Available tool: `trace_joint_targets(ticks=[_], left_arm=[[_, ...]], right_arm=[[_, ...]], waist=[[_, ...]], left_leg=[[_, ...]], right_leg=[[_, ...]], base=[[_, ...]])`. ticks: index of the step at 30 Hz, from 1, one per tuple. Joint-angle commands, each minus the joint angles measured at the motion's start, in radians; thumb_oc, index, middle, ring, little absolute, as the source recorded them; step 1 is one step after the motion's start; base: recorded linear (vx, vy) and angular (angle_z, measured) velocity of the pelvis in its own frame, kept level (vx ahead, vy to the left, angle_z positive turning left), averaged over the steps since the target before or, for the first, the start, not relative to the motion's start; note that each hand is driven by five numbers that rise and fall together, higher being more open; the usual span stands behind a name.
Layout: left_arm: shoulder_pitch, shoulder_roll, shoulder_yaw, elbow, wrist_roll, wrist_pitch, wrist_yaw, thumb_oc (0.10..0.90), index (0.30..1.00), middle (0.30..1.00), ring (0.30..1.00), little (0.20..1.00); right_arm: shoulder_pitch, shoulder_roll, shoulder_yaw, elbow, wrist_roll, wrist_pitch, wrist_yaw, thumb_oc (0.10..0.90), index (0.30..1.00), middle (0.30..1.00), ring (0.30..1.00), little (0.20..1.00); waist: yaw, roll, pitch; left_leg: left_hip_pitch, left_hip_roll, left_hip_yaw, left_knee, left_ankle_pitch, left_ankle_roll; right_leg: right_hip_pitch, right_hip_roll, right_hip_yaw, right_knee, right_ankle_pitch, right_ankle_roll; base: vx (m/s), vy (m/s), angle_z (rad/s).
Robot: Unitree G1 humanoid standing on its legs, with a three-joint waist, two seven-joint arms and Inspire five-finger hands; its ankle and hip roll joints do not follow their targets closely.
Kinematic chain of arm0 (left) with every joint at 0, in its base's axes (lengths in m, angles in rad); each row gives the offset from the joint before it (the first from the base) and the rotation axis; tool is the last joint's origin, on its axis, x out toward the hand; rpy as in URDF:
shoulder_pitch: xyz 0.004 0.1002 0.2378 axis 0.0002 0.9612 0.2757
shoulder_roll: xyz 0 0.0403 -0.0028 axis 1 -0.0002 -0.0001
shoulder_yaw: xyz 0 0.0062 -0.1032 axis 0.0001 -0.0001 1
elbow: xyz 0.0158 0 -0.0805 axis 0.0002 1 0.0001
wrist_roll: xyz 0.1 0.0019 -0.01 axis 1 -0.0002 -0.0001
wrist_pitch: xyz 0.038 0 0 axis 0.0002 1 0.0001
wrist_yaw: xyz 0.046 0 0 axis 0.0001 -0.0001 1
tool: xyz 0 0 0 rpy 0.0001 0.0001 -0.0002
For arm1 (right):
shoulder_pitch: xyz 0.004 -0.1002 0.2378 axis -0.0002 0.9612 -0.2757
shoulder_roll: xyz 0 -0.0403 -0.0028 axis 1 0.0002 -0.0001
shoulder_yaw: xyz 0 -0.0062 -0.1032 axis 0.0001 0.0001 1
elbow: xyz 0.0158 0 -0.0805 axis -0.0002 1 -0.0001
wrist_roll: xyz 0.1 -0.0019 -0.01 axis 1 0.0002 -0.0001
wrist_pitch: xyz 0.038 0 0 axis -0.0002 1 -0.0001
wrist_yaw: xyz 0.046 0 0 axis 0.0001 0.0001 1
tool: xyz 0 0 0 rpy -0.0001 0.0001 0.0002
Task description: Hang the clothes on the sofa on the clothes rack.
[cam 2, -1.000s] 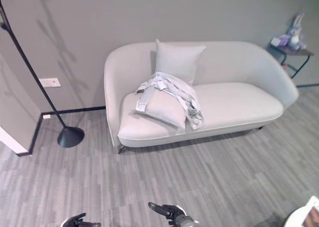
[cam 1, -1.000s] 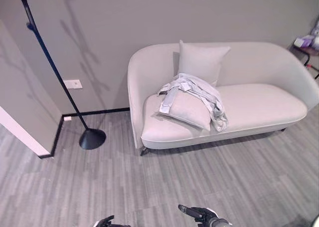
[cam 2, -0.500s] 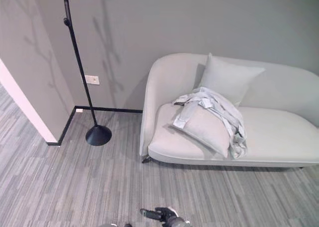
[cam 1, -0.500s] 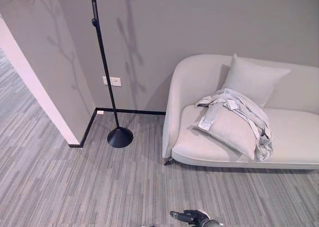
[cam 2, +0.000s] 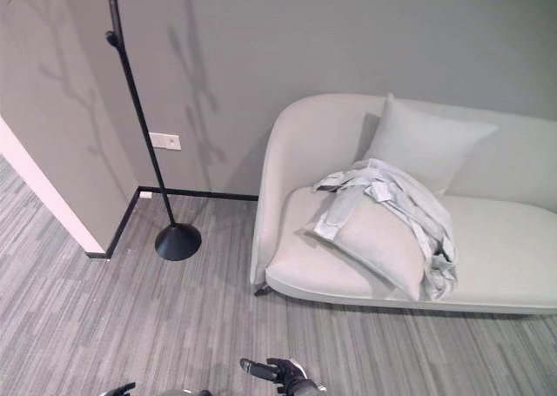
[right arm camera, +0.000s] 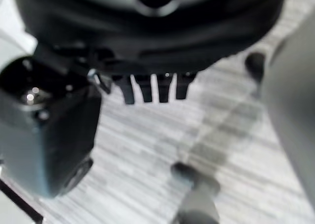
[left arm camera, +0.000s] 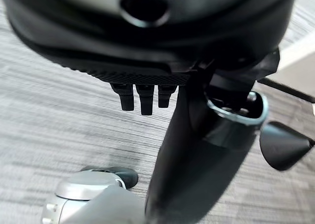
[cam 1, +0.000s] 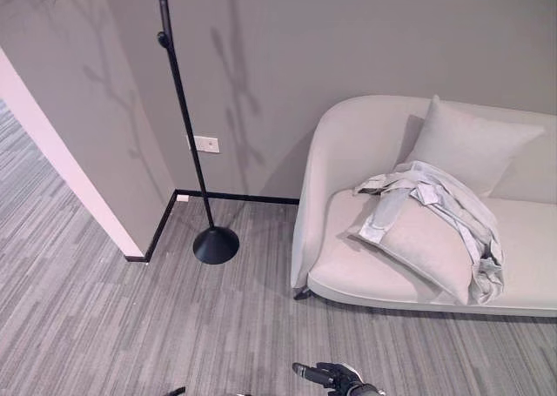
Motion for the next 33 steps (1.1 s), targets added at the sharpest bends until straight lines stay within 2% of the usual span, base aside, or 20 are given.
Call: trace_joint_targets(ticks=[1,2,3,4,5,6,8,9,10,11,13,14,16,17,18,19,20,23,33], left_arm=[[-0.069,-0.030,-0.003,0.048,-0.014,-0.033,0.021,0.800,0.900,0.900,0.900,0.900],[-0.067,-0.032,-0.014,0.046,0.006,-0.037,0.020,0.800,0.900,0.900,0.900,0.900],[-0.069,-0.029,-0.011,0.043,0.005,-0.038,0.016,0.800,0.900,0.900,0.900,0.900],[-0.069,-0.030,-0.011,0.043,0.005,-0.038,0.016,0.800,0.900,0.900,0.900,0.900],[-0.067,-0.026,-0.002,0.038,-0.004,-0.042,0.008,0.800,0.900,0.900,0.900,0.900],[-0.067,-0.026,-0.002,0.038,-0.004,-0.042,0.008,0.800,0.900,0.900,0.900,0.900],[-0.065,-0.030,-0.006,0.028,-0.004,-0.044,-0.008,0.800,0.900,0.900,0.900,0.900],[-0.132,-0.055,-0.158,0.073,0.033,-0.013,-0.142,0.800,0.900,0.900,0.900,0.900],[-0.131,-0.055,-0.158,0.073,0.033,-0.013,-0.142,0.800,0.900,0.900,0.900,0.900],[-0.112,-0.065,-0.184,0.106,0.097,0.004,-0.165,0.800,0.900,0.900,0.900,0.900],[-0.110,-0.064,-0.185,0.106,0.097,0.004,-0.165,0.800,0.900,0.900,0.900,0.900],[-0.102,-0.066,-0.149,0.071,0.027,-0.007,-0.154,0.800,0.900,0.900,0.900,0.900],[-0.102,-0.073,-0.141,0.069,0.015,-0.010,-0.155,0.800,0.900,0.900,0.900,0.900],[-0.099,-0.088,-0.136,0.071,0.000,-0.008,-0.167,0.800,0.900,0.900,0.900,0.900],[-0.092,-0.105,-0.150,0.089,0.018,0.005,-0.188,0.800,0.900,0.900,0.900,0.900],[-0.092,-0.106,-0.150,0.089,0.019,0.005,-0.188,0.800,0.900,0.900,0.900,0.900],[-0.097,-0.099,-0.151,0.091,0.036,0.011,-0.188,0.800,0.900,0.900,0.900,0.900],[-0.098,-0.088,-0.144,0.096,0.047,0.017,-0.187,0.800,0.900,0.900,0.900,0.900],[-0.098,-0.088,-0.144,0.096,0.047,0.017,-0.187,0.800,0.900,0.900,0.900,0.900]], right_arm=[[-0.048,-0.116,-0.031,-0.063,-0.012,-0.028,-0.074,0.800,0.900,0.900,0.900,0.900],[-0.046,-0.149,-0.051,-0.119,0.027,-0.043,-0.067,0.800,0.900,0.900,0.900,0.900],[-0.045,-0.166,-0.053,-0.155,0.053,-0.052,-0.046,0.800,0.900,0.900,0.900,0.900],[-0.044,-0.168,-0.053,-0.156,0.053,-0.051,-0.046,0.800,0.900,0.900,0.900,0.900],[-0.010,-0.192,-0.074,-0.244,0.109,-0.076,-0.019,0.800,0.900,0.900,0.900,0.900],[-0.010,-0.192,-0.074,-0.244,0.109,-0.075,-0.019,0.800,0.900,0.900,0.900,0.900],[0.018,-0.198,-0.097,-0.260,0.165,-0.093,-0.003,0.800,0.900,0.900,0.900,0.900],[-0.001,-0.080,-0.390,0.289,0.821,-0.017,0.185,0.800,0.900,0.900,0.900,0.900],[-0.001,-0.080,-0.390,0.289,0.821,-0.017,0.185,0.800,0.900,0.900,0.900,0.900],[-0.007,-0.084,-0.345,0.279,0.731,-0.037,0.168,0.800,0.900,0.900,0.900,0.900],[-0.005,-0.082,-0.345,0.278,0.730,-0.037,0.167,0.800,0.900,0.900,0.900,0.900],[0.000,-0.077,-0.304,0.286,0.708,-0.031,0.164,0.800,0.900,0.900,0.900,0.900],[-0.004,-0.072,-0.297,0.284,0.703,-0.030,0.168,0.800,0.900,0.900,0.900,0.900],[-0.009,-0.065,-0.284,0.278,0.685,-0.026,0.176,0.800,0.900,0.900,0.900,0.900],[-0.008,-0.051,-0.264,0.281,0.652,-0.017,0.193,0.800,0.900,0.900,0.900,0.900],[-0.008,-0.051,-0.264,0.281,0.652,-0.017,0.193,0.800,0.900,0.900,0.900,0.900],[-0.001,-0.038,-0.252,0.269,0.640,-0.016,0.193,0.800,0.900,0.900,0.900,0.900],[0.015,-0.021,-0.237,0.262,0.623,-0.013,0.201,0.800,0.900,0.900,0.900,0.900],[0.015,-0.021,-0.237,0.262,0.623,-0.013,0.201,0.800,0.900,0.900,0.900,0.900]], waist=[[0.017,0.033,-0.037],[0.008,0.051,-0.041],[0.003,0.060,-0.039],[0.002,0.062,-0.040],[-0.014,0.075,-0.034],[-0.014,0.075,-0.034],[-0.032,0.094,-0.028],[-0.148,0.191,0.035],[-0.148,0.192,0.034],[-0.111,0.153,0.010],[-0.108,0.152,0.010],[-0.102,0.126,-0.008],[-0.094,0.126,-0.010],[-0.085,0.129,0.000],[-0.087,0.132,0.007],[-0.086,0.130,0.007],[-0.093,0.132,0.015],[-0.095,0.129,0.019],[-0.095,0.129,0.019]], left_leg=[[-0.007,0.156,-0.029,-0.133,0.054,-0.093],[-0.014,0.192,-0.029,-0.133,0.073,-0.109],[-0.018,0.206,-0.029,-0.133,0.082,-0.118],[-0.019,0.209,-0.030,-0.133,0.082,-0.119],[-0.025,0.231,-0.032,-0.133,0.096,-0.130],[-0.025,0.231,-0.032,-0.133,0.096,-0.130],[-0.033,0.254,-0.044,-0.133,0.112,-0.143],[-0.010,-0.037,-0.160,-0.133,0.030,0.020],[-0.011,-0.037,-0.160,-0.133,0.030,0.020],[-0.004,-0.043,-0.095,-0.133,0.010,0.013],[-0.001,-0.041,-0.093,-0.133,0.009,0.011],[-0.001,-0.042,-0.075,-0.133,0.021,0.030],[0.006,-0.040,-0.075,-0.133,0.004,0.031],[0.000,-0.038,-0.053,-0.133,0.015,0.041],[0.021,-0.030,-0.045,-0.133,-0.019,0.044],[0.022,-0.032,-0.044,-0.133,-0.020,0.045],[0.032,-0.022,-0.030,-0.133,-0.030,0.051],[0.042,-0.011,-0.011,-0.133,-0.036,0.052],[0.042,-0.011,-0.011,-0.133,-0.036,0.052]], right_leg=[[0.003,0.008,0.004,-0.008,-0.030,0.003],[0.001,0.044,0.002,-0.008,-0.081,-0.011],[-0.001,0.061,0.001,-0.008,-0.100,-0.017],[0.000,0.063,0.000,-0.008,-0.101,-0.019],[-0.001,0.088,0.002,-0.008,-0.123,-0.031],[-0.001,0.089,0.002,-0.008,-0.123,-0.031],[0.005,0.119,-0.005,-0.008,-0.147,-0.047],[-0.168,0.186,0.067,0.329,-0.269,-0.148],[-0.168,0.186,0.067,0.329,-0.269,-0.148],[-0.104,0.229,-0.038,0.257,-0.346,-0.174],[-0.100,0.232,-0.036,0.251,-0.346,-0.176],[-0.133,0.266,0.048,0.230,-0.287,-0.171],[-0.123,0.258,0.047,0.235,-0.300,-0.160],[-0.123,0.238,-0.003,0.253,-0.283,-0.163],[-0.141,0.207,-0.031,0.347,-0.305,-0.144],[-0.143,0.204,-0.029,0.354,-0.309,-0.142],[-0.162,0.178,-0.037,0.418,-0.302,-0.125],[-0.170,0.142,-0.034,0.446,-0.282,-0.110],[-0.170,0.142,-0.034,0.446,-0.282,-0.110]], base=[[-0.01,-0.327,-0.08],[-0.02,-0.273,-0.10],[-0.02,-0.214,-0.10],[-0.03,-0.169,-0.07],[-0.02,-0.103,0.00],[-0.03,-0.176,0.08],[-0.01,-0.113,0.07],[0.00,-0.044,0.06],[-0.01,0.001,0.22],[-0.01,0.007,0.19],[0.00,-0.012,-0.28],[0.06,-0.037,-0.72],[0.03,-0.009,-0.71],[-0.01,0.049,-0.56],[-0.02,0.050,-0.39],[0.07,0.017,-0.28],[0.01,-0.023,-0.24],[0.02,-0.024,-0.29],[0.00,-0.002,-0.07]])
